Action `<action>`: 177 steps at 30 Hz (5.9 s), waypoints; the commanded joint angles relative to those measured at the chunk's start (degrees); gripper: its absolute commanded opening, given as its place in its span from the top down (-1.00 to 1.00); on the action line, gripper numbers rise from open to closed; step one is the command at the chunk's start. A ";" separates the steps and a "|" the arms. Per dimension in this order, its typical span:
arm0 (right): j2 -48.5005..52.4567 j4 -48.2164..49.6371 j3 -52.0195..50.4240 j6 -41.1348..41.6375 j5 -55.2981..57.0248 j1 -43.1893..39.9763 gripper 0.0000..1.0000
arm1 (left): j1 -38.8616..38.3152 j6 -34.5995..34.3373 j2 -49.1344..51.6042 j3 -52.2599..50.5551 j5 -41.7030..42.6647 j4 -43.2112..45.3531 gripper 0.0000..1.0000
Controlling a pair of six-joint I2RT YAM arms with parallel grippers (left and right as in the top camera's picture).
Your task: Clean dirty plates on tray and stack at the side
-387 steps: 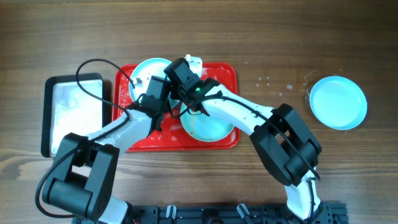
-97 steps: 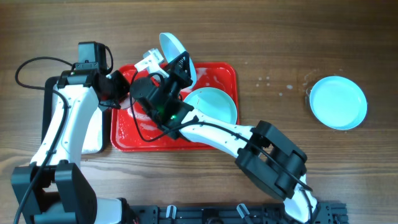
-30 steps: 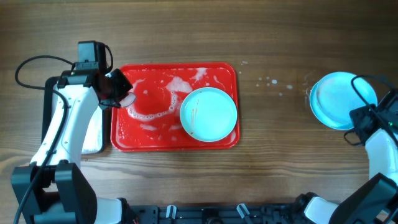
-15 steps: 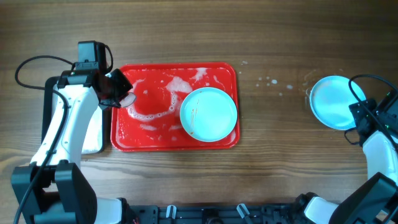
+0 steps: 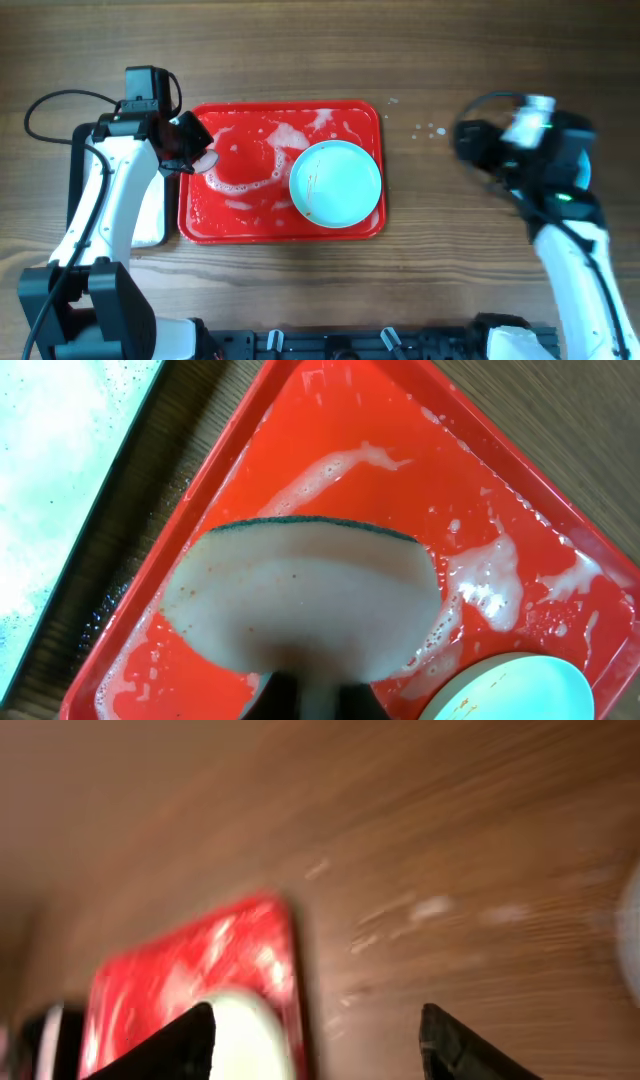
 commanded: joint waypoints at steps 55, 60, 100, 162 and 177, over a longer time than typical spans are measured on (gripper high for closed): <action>34.40 1.75 10.84 20.09 13.09 35.26 0.91 | -6.80 6.43 11.72 -7.37 -10.93 10.12 0.92; 34.40 2.27 10.84 19.02 12.66 35.26 0.91 | -6.84 6.36 17.79 -7.37 -7.63 9.62 0.92; 34.99 5.40 10.84 15.85 10.27 35.26 0.91 | -18.69 14.43 22.99 4.33 -0.74 8.07 0.92; 46.34 9.86 10.84 34.82 6.47 35.12 0.91 | -24.06 -3.26 23.47 -2.67 -18.88 20.39 0.92; 46.34 10.32 10.84 33.38 5.14 35.15 0.91 | -23.78 27.06 23.30 1.73 11.15 18.86 0.92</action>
